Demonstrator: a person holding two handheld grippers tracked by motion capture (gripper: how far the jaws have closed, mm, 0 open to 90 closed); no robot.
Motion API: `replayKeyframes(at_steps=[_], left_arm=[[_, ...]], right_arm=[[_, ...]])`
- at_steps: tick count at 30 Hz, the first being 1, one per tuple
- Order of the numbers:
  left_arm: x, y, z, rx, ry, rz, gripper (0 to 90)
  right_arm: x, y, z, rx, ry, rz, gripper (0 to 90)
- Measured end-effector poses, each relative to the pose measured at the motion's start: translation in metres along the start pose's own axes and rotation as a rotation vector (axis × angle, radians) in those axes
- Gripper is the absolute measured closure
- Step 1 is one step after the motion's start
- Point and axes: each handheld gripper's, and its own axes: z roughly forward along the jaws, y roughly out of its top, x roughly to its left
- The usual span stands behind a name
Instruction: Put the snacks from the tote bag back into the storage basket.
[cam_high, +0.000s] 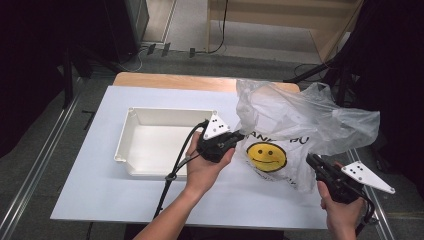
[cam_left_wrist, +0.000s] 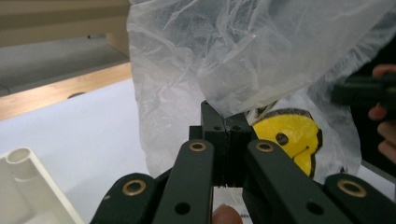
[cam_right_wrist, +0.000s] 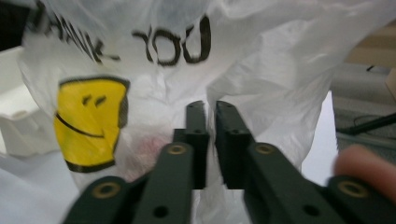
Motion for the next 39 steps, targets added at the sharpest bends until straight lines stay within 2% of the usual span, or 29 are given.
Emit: replayKeyframes(at_steps=[1,2,3,5,7,9,11,13,14,15,16,17,20,21,22,23,25,26,27,28,29,32,37,39], left_arm=[[-0.001,-0.001,0.001,0.01,-0.004,0.002,90.0],[-0.001,-0.002,0.003,0.016,-0.011,0.002,90.0],[-0.001,-0.002,0.004,0.021,-0.015,-0.003,90.0],[0.0,-0.004,0.006,0.03,-0.024,-0.018,90.0],[0.001,-0.006,0.008,0.045,-0.027,-0.022,90.0],[0.001,-0.009,0.012,0.061,-0.03,-0.029,90.0],[0.0,-0.011,0.014,0.076,-0.028,-0.029,90.0],[0.0,-0.014,0.016,0.089,-0.031,-0.034,90.0],[0.0,-0.015,0.016,0.092,-0.033,-0.039,90.0],[0.0,-0.016,0.016,0.096,-0.036,-0.042,90.0],[0.0,-0.017,0.017,0.103,-0.035,-0.039,90.0],[0.0,-0.019,0.017,0.111,-0.037,-0.042,90.0],[0.0,-0.022,0.018,0.125,-0.041,-0.04,90.0],[0.001,-0.025,0.019,0.134,-0.043,-0.037,90.0],[0.001,-0.026,0.019,0.139,-0.042,-0.033,90.0],[0.002,-0.028,0.02,0.146,-0.041,-0.033,90.0],[0.003,-0.031,0.021,0.154,-0.036,-0.039,90.0],[0.003,-0.033,0.022,0.161,-0.032,-0.045,90.0],[0.004,-0.036,0.022,0.171,-0.027,-0.053,90.0],[0.004,-0.038,0.022,0.173,-0.024,-0.066,90.0],[0.004,-0.039,0.022,0.178,-0.02,-0.067,90.0],[0.004,-0.046,0.021,0.197,-0.007,-0.074,90.0],[0.004,-0.059,0.02,0.207,0.017,-0.101,90.0],[0.001,-0.066,0.02,0.213,0.022,-0.106,90.0]], right_arm=[[0.0,0.002,-0.002,-0.015,0.006,0.0,71.7],[-0.001,0.007,-0.006,-0.038,0.016,0.01,61.4],[-0.001,0.011,-0.01,-0.066,0.004,0.017,50.9],[0.003,0.025,-0.021,-0.137,-0.068,0.043,28.0],[0.007,0.035,-0.027,-0.165,-0.079,0.043,21.6],[0.009,0.04,-0.029,-0.178,-0.082,0.042,18.8],[0.014,0.058,-0.034,-0.217,-0.091,0.037,15.4],[0.014,0.062,-0.034,-0.225,-0.089,0.037,15.3],[0.013,0.07,-0.033,-0.246,-0.077,0.046,14.8],[0.009,0.078,-0.031,-0.27,-0.088,0.069,14.6],[0.009,0.078,-0.031,-0.27,-0.088,0.069,14.6],[0.002,0.089,-0.025,-0.282,-0.12,0.094,12.5],[-0.006,0.094,-0.015,-0.262,-0.131,0.116,11.5],[-0.008,0.096,-0.011,-0.256,-0.131,0.123,12.1],[-0.013,0.096,-0.002,-0.232,-0.11,0.145,15.8],[-0.015,0.096,0.002,-0.224,-0.091,0.147,18.4],[-0.015,0.093,0.01,-0.197,-0.039,0.131,41.2],[-0.013,0.091,0.014,-0.18,-0.033,0.108,52.6],[-0.011,0.086,0.024,-0.125,-0.031,0.087,75.1],[-0.011,0.086,0.024,-0.125,-0.031,0.087,75.1],[-0.01,0.08,0.032,-0.087,-0.044,0.097,86.2],[-0.011,0.072,0.039,-0.058,-0.066,0.104,90.0],[-0.017,0.049,0.054,0.022,-0.095,0.115,90.0],[-0.021,0.034,0.06,0.062,-0.106,0.129,90.0]])
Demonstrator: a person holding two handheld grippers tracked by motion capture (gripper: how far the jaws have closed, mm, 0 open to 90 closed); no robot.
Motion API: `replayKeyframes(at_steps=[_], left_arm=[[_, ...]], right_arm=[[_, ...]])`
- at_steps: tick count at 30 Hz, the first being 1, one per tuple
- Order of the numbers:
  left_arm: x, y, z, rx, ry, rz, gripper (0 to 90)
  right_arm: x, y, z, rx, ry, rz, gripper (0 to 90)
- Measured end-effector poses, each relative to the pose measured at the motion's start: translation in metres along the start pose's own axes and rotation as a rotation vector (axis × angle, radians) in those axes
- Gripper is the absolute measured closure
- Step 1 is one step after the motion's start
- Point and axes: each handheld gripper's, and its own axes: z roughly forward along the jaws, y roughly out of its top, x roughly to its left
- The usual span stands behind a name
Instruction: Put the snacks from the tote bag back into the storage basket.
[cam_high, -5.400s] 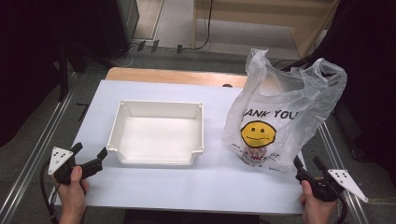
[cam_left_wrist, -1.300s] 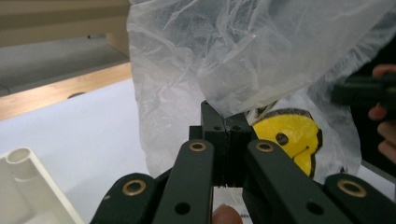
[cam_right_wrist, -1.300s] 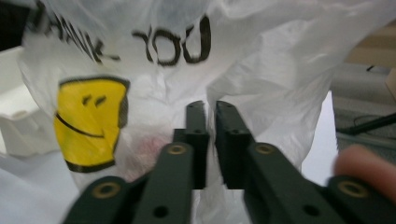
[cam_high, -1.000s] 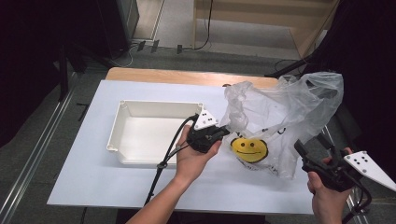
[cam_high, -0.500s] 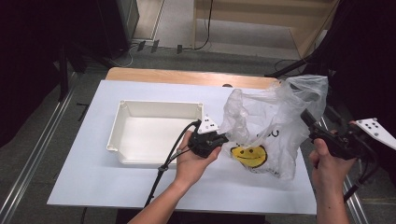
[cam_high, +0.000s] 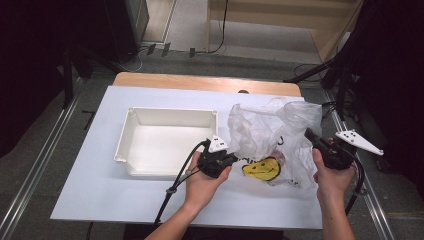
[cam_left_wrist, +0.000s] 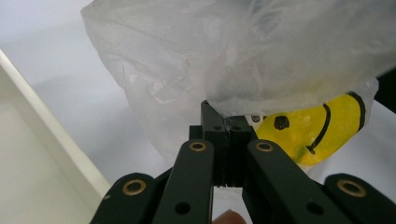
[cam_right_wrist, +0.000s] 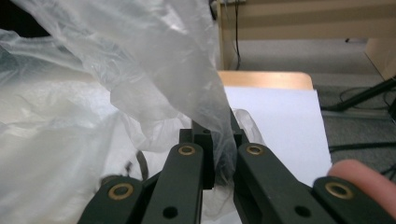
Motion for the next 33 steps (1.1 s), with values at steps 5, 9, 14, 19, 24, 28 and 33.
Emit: replayKeyframes(at_steps=[5,9,14,19,24,28,33], left_arm=[[-0.008,-0.01,0.002,0.0,0.006,0.011,90.0],[-0.015,-0.022,0.006,0.0,0.007,0.007,90.0],[-0.028,-0.039,0.016,0.018,0.035,0.046,90.0],[-0.029,-0.052,0.025,0.043,0.039,0.038,90.0],[-0.029,-0.055,0.027,0.077,0.08,0.054,90.0],[-0.028,-0.056,0.026,0.097,0.099,0.04,90.0],[-0.035,-0.059,0.014,0.027,0.044,0.066,71.3]], right_arm=[[-0.007,-0.016,0.007,0.042,-0.032,-0.003,90.0],[-0.014,-0.028,0.013,0.079,-0.062,-0.004,90.0],[-0.023,-0.043,0.021,0.132,-0.096,-0.009,90.0],[-0.028,-0.057,0.033,0.203,-0.124,-0.032,90.0],[-0.036,-0.067,0.045,0.267,-0.155,-0.005,90.0],[-0.041,-0.073,0.052,0.316,-0.179,0.001,90.0],[-0.038,-0.072,0.043,0.226,-0.123,-0.003,90.0]])
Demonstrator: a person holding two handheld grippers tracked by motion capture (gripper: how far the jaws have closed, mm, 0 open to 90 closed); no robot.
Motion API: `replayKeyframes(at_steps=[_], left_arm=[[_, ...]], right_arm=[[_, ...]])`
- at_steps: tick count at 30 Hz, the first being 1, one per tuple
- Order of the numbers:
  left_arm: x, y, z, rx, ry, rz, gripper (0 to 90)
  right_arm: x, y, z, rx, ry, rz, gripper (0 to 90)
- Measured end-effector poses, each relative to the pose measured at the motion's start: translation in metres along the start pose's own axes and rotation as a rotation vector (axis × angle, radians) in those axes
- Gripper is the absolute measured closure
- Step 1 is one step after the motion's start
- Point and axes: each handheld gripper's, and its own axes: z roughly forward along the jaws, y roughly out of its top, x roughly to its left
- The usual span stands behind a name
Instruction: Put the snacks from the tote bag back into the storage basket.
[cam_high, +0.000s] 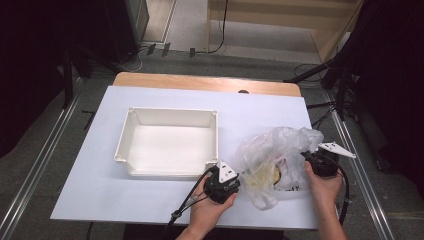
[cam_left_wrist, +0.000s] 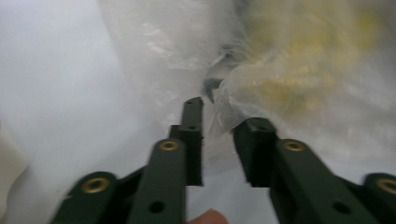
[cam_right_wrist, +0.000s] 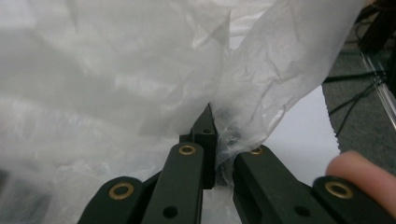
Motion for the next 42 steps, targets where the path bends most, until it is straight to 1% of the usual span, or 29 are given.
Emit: replayKeyframes(at_steps=[1,2,3,4,5,6,7,8,9,11,12,13,14,17,21,22,23,24,26,28,30,31,32,33,34,35,37,39,42], left_arm=[[-0.002,-0.001,-0.004,-0.026,-0.014,0.019,68.0],[-0.002,-0.001,-0.004,-0.026,-0.014,0.019,64.8],[-0.004,-0.001,-0.009,-0.04,-0.019,0.035,62.1],[-0.004,-0.001,-0.013,-0.056,-0.027,0.043,60.0],[-0.004,0.0,-0.019,-0.07,-0.036,0.042,57.6],[-0.003,0.001,-0.022,-0.078,-0.035,0.04,57.6],[0.001,0.004,-0.032,-0.114,-0.047,0.021,53.8],[0.001,0.004,-0.032,-0.114,-0.047,0.021,52.3],[0.004,0.008,-0.041,-0.145,-0.062,0.012,50.5],[0.005,0.009,-0.045,-0.155,-0.069,0.009,44.9],[0.006,0.011,-0.048,-0.153,-0.073,0.01,44.9],[0.008,0.012,-0.051,-0.145,-0.078,0.009,41.5],[0.01,0.012,-0.053,-0.145,-0.083,0.01,38.4],[0.017,0.013,-0.064,-0.151,-0.092,0.013,29.4],[0.023,0.018,-0.075,-0.2,-0.093,-0.012,27.9],[0.025,0.024,-0.079,-0.229,-0.089,-0.02,27.5],[0.025,0.024,-0.079,-0.229,-0.089,-0.02,27.0],[0.025,0.028,-0.081,-0.241,-0.088,-0.025,27.0],[0.022,0.039,-0.084,-0.267,-0.112,-0.038,25.6],[0.017,0.048,-0.086,-0.291,-0.132,-0.035,25.2],[0.011,0.056,-0.087,-0.297,-0.142,-0.027,23.1],[0.006,0.062,-0.087,-0.296,-0.146,-0.014,19.7],[0.002,0.065,-0.086,-0.294,-0.145,-0.007,19.7],[-0.004,0.071,-0.083,-0.289,-0.149,0.011,16.8],[-0.008,0.073,-0.082,-0.288,-0.152,0.018,13.6],[-0.011,0.076,-0.079,-0.293,-0.153,0.03,13.4],[-0.018,0.081,-0.075,-0.297,-0.151,0.037,11.3],[-0.024,0.086,-0.07,-0.29,-0.139,0.05,9.1],[-0.03,0.091,-0.06,-0.277,-0.141,0.064,9.1]], right_arm=[[0.0,-0.001,-0.002,-0.014,0.005,0.0,90.0],[0.0,-0.001,-0.002,-0.014,0.005,0.0,90.0],[-0.001,-0.003,-0.005,-0.046,0.024,0.014,90.0],[-0.001,-0.003,-0.007,-0.057,0.033,0.018,90.0],[-0.002,-0.003,-0.008,-0.069,0.047,0.033,90.0],[-0.002,-0.003,-0.008,-0.069,0.047,0.033,90.0],[-0.004,-0.003,-0.011,-0.086,0.06,0.055,90.0],[-0.004,-0.003,-0.011,-0.091,0.062,0.05,90.0],[-0.004,-0.003,-0.012,-0.09,0.06,0.047,90.0],[-0.005,-0.004,-0.013,-0.095,0.053,0.037,90.0],[-0.005,-0.004,-0.013,-0.095,0.053,0.037,90.0],[-0.006,-0.005,-0.013,-0.099,0.056,0.035,90.0],[-0.006,-0.005,-0.013,-0.095,0.059,0.045,90.0],[-0.006,-0.006,-0.014,-0.104,0.058,0.038,90.0],[-0.004,-0.007,-0.013,-0.104,0.055,0.027,90.0],[-0.003,-0.007,-0.012,-0.103,0.054,0.023,90.0],[-0.003,-0.007,-0.012,-0.104,0.054,0.021,90.0],[-0.003,-0.007,-0.012,-0.104,0.054,0.021,90.0],[-0.002,-0.008,-0.012,-0.106,0.052,0.012,90.0],[-0.001,-0.008,-0.013,-0.108,0.05,0.009,90.0],[0.0,-0.008,-0.013,-0.109,0.046,0.009,90.0],[0.0,-0.009,-0.013,-0.109,0.047,0.004,90.0],[0.0,-0.009,-0.013,-0.109,0.047,0.004,90.0],[0.001,-0.009,-0.013,-0.111,0.049,0.001,90.0],[0.002,-0.009,-0.013,-0.109,0.056,0.005,90.0],[0.002,-0.009,-0.013,-0.109,0.056,0.002,90.0],[0.003,-0.009,-0.013,-0.106,0.059,0.0,90.0],[0.003,-0.01,-0.013,-0.107,0.059,-0.009,89.8],[0.003,-0.01,-0.013,-0.106,0.06,-0.016,89.2]])
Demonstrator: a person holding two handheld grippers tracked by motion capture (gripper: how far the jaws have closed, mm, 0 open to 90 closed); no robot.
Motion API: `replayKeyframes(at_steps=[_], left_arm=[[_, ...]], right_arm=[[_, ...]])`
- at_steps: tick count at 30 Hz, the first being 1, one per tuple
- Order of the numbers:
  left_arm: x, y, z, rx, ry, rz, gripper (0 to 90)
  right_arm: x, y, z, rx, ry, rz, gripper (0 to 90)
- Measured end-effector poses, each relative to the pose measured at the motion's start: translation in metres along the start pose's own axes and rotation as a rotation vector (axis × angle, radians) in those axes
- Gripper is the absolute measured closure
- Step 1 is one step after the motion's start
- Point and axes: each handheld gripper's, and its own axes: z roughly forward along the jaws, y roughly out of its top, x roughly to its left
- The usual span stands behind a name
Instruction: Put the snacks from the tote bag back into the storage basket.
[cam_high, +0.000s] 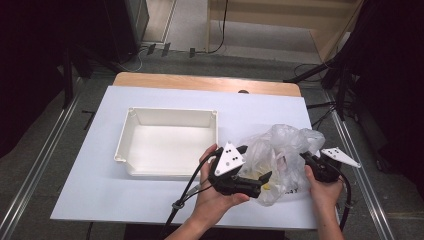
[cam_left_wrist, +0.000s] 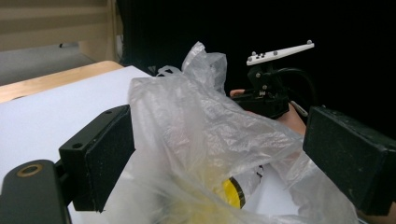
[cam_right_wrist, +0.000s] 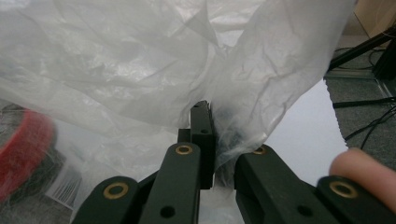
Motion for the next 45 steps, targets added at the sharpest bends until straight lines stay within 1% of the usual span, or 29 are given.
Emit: replayKeyframes(at_steps=[2,3,4,5,6,7,8,9,12,14,15,17,19,20,21,24,27,28,29,30,32,34,36,39,42,43,45], left_arm=[[0.001,-0.002,0.009,0.023,0.006,0.008,8.7],[0.002,-0.005,0.014,0.04,0.013,0.003,8.7],[0.004,-0.009,0.021,0.071,0.017,-0.003,8.8],[0.006,-0.013,0.025,0.097,0.043,-0.001,9.6],[0.007,-0.016,0.028,0.112,0.069,0.001,15.7],[0.009,-0.022,0.032,0.129,0.091,0.006,23.9],[0.01,-0.026,0.033,0.141,0.098,0.007,35.3],[0.013,-0.03,0.035,0.159,0.101,0.005,44.3],[0.022,-0.044,0.041,0.195,0.102,-0.025,64.1],[0.026,-0.053,0.044,0.21,0.121,-0.03,73.4],[0.027,-0.059,0.045,0.221,0.135,-0.029,76.5],[0.028,-0.067,0.047,0.226,0.141,-0.029,82.9],[0.027,-0.076,0.048,0.224,0.188,-0.004,87.5],[0.027,-0.08,0.047,0.222,0.213,-0.005,88.9],[0.028,-0.083,0.047,0.217,0.228,-0.011,89.9],[0.032,-0.092,0.048,0.225,0.263,-0.013,90.0],[0.035,-0.099,0.05,0.231,0.264,-0.016,90.0],[0.034,-0.099,0.049,0.222,0.261,-0.013,90.0],[0.033,-0.099,0.049,0.207,0.259,-0.009,90.0],[0.033,-0.099,0.049,0.204,0.257,-0.011,90.0],[0.036,-0.1,0.049,0.206,0.247,-0.026,89.5],[0.037,-0.101,0.047,0.192,0.241,-0.036,88.9],[0.037,-0.102,0.047,0.192,0.239,-0.027,88.5],[0.036,-0.102,0.047,0.187,0.236,-0.025,87.4],[0.037,-0.102,0.046,0.184,0.232,-0.031,86.2],[0.037,-0.102,0.046,0.179,0.229,-0.03,85.7],[0.036,-0.102,0.046,0.178,0.227,-0.027,85.1]], right_arm=[[0.001,0.0,0.0,-0.002,-0.004,-0.004,89.0],[0.001,0.0,0.0,-0.002,-0.002,-0.004,88.9],[0.001,0.0,0.0,-0.003,-0.003,-0.009,88.7],[0.001,0.0,0.0,-0.004,0.0,-0.01,88.6],[0.001,-0.001,0.0,-0.005,0.003,-0.01,88.6],[0.001,-0.001,-0.001,-0.004,0.004,-0.003,88.5],[0.001,-0.001,-0.001,-0.005,0.005,-0.001,88.5],[0.0,0.0,-0.001,-0.008,0.003,0.001,88.4],[-0.001,0.0,-0.002,-0.009,0.019,0.025,88.4],[-0.001,0.0,-0.003,-0.005,0.023,0.031,88.4],[-0.001,0.0,-0.003,-0.005,0.023,0.031,88.4],[-0.002,0.0,-0.003,-0.007,0.022,0.03,88.3],[-0.003,0.001,-0.003,-0.003,0.017,0.037,88.4],[-0.004,0.001,-0.003,-0.002,0.017,0.04,88.4],[-0.004,0.001,-0.004,-0.005,0.013,0.042,88.3],[-0.007,0.001,-0.005,0.005,-0.001,0.048,88.6],[-0.01,0.0,-0.005,0.018,-0.018,0.064,88.5],[-0.01,0.0,-0.005,0.005,-0.014,0.061,86.7],[-0.009,0.001,-0.007,-0.008,0.001,0.062,82.0],[-0.008,0.002,-0.01,-0.024,0.014,0.056,74.7],[-0.006,0.005,-0.016,-0.05,0.05,0.075,60.9],[-0.005,0.007,-0.026,-0.078,0.073,0.081,52.5],[-0.005,0.01,-0.037,-0.093,0.089,0.088,44.7],[-0.001,0.011,-0.054,-0.115,0.074,0.094,38.9],[0.008,0.01,-0.069,-0.134,0.055,0.064,33.7],[0.011,0.009,-0.073,-0.135,0.059,0.061,32.2],[0.018,0.007,-0.079,-0.132,0.082,0.055,30.4]])
